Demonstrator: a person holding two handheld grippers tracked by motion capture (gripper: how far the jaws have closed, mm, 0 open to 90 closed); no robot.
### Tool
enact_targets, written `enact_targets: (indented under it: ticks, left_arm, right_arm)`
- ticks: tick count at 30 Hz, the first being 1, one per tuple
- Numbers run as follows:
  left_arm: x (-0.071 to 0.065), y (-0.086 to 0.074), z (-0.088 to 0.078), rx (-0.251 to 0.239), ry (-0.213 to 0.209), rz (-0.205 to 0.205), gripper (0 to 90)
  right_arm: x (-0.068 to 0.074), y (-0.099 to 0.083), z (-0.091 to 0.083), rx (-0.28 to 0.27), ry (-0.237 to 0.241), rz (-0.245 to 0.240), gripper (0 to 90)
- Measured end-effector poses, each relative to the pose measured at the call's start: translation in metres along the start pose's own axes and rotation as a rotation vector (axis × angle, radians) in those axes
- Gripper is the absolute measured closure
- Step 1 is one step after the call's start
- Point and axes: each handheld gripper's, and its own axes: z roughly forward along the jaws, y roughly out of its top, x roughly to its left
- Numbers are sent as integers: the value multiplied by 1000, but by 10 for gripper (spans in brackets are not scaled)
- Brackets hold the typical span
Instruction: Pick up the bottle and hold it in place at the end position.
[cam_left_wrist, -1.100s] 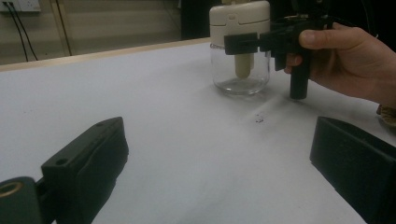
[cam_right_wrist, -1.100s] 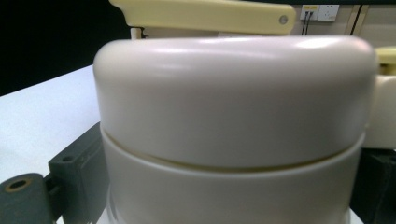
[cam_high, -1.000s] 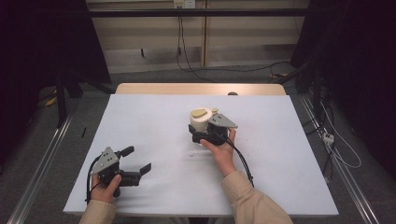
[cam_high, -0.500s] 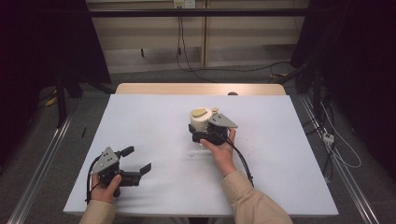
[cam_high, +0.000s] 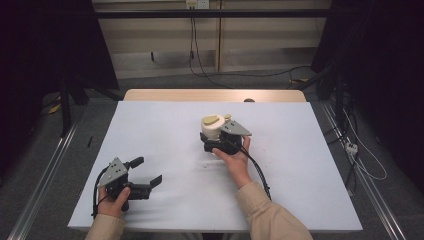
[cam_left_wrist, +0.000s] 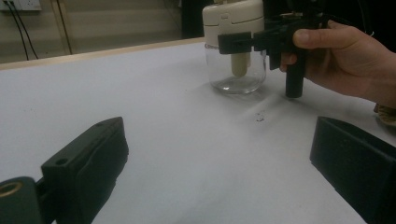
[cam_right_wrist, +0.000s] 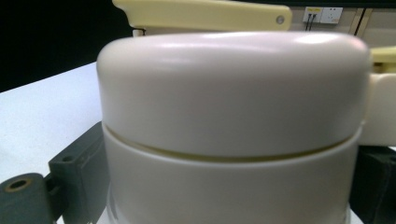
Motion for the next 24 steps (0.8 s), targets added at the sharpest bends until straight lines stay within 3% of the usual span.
enact_targets:
  ticks: [24]
  left_arm:
    - [-3, 1, 0, -3, 4, 5, 37]
  right_arm:
    - [0, -5, -11, 38, 12, 7, 61]
